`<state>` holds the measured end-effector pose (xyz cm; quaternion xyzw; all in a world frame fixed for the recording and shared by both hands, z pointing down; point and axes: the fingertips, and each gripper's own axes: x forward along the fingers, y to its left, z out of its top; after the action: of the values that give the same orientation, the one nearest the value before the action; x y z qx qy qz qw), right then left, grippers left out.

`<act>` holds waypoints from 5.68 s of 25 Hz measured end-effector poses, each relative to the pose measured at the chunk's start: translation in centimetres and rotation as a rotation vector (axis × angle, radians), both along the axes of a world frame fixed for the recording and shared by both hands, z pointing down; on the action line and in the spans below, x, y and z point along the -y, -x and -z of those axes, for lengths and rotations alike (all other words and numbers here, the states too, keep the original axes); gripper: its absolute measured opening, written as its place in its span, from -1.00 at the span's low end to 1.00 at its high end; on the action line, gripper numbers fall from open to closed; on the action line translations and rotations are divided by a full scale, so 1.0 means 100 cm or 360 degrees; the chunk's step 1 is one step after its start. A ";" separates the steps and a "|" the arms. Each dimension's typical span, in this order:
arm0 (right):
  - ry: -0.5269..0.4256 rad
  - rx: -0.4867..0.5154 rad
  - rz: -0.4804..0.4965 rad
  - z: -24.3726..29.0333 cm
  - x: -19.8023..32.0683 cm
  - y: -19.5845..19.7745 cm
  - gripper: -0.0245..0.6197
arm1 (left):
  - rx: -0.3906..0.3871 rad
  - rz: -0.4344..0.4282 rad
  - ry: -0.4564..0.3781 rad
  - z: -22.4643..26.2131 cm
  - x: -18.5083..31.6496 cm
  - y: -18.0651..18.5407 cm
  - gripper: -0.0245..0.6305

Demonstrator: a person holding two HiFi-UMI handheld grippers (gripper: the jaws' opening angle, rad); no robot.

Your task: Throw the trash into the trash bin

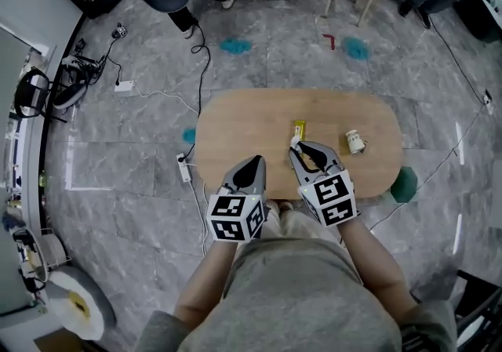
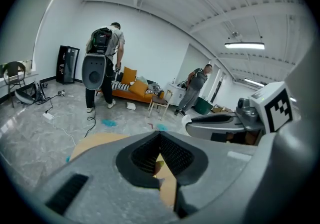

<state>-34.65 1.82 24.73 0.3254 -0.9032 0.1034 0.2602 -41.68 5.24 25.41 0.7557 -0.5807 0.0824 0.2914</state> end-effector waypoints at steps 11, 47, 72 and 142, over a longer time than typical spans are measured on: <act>-0.0030 0.0037 -0.0050 0.016 -0.034 -0.035 -0.72 | 0.0021 -0.0064 -0.0075 0.021 -0.018 -0.031 -0.93; -0.0027 0.0060 -0.0853 0.030 -0.076 -0.094 -0.73 | -0.0107 -0.0830 -0.0073 0.032 -0.016 -0.095 -0.93; -0.0077 0.0084 -0.1027 0.033 -0.085 -0.160 -0.73 | -0.0106 -0.1035 -0.0079 0.027 -0.019 -0.168 -0.93; -0.0035 0.0144 -0.1224 0.016 -0.139 -0.538 -0.73 | -0.0033 -0.1108 -0.0033 0.013 -0.052 -0.528 -0.93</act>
<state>19.14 15.76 23.10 0.6381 -0.7269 0.1981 0.1588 11.11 10.49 24.13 0.9122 -0.2860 0.1633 0.2439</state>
